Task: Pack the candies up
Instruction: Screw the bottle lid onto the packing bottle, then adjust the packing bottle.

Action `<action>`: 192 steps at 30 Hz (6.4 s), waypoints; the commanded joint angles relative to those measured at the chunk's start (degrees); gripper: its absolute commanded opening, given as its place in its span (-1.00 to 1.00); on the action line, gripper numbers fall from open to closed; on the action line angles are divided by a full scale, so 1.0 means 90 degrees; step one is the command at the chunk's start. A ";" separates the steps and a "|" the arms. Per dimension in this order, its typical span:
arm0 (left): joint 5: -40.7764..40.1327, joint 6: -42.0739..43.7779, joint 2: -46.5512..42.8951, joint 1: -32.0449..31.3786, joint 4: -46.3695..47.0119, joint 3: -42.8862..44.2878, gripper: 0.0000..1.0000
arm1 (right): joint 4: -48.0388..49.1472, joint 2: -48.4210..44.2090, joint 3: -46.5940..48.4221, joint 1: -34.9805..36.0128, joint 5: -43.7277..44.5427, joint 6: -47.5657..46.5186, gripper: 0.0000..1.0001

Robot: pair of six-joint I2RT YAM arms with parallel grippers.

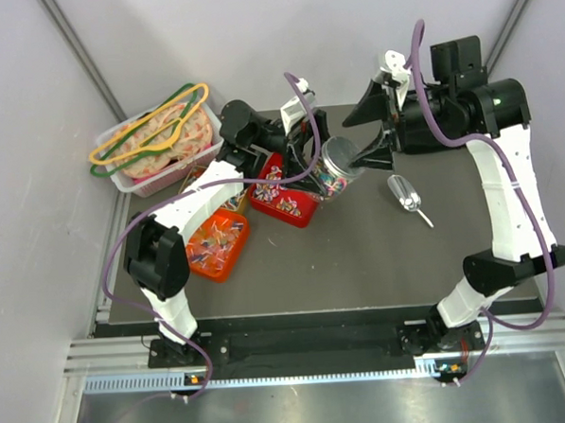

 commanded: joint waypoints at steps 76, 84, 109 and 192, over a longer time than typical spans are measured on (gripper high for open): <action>0.0796 0.0044 -0.0278 0.0157 0.0465 0.0144 -0.98 | -0.0180 -0.0692 -0.1244 0.0370 0.0446 0.1064 0.55; 0.0786 0.0063 -0.0190 0.0167 0.0377 0.0408 -0.99 | 0.0961 -0.0858 -0.1713 0.0409 0.0846 0.2675 0.18; 0.0796 0.0102 -0.0092 0.0148 0.0269 0.0721 -0.98 | 0.1323 -0.0975 -0.1908 0.0643 0.0427 0.2783 0.98; 0.0083 0.0444 0.0279 0.1690 -0.0257 0.1004 0.98 | 0.1461 -0.0790 -0.1499 0.1718 0.1413 0.2413 -0.66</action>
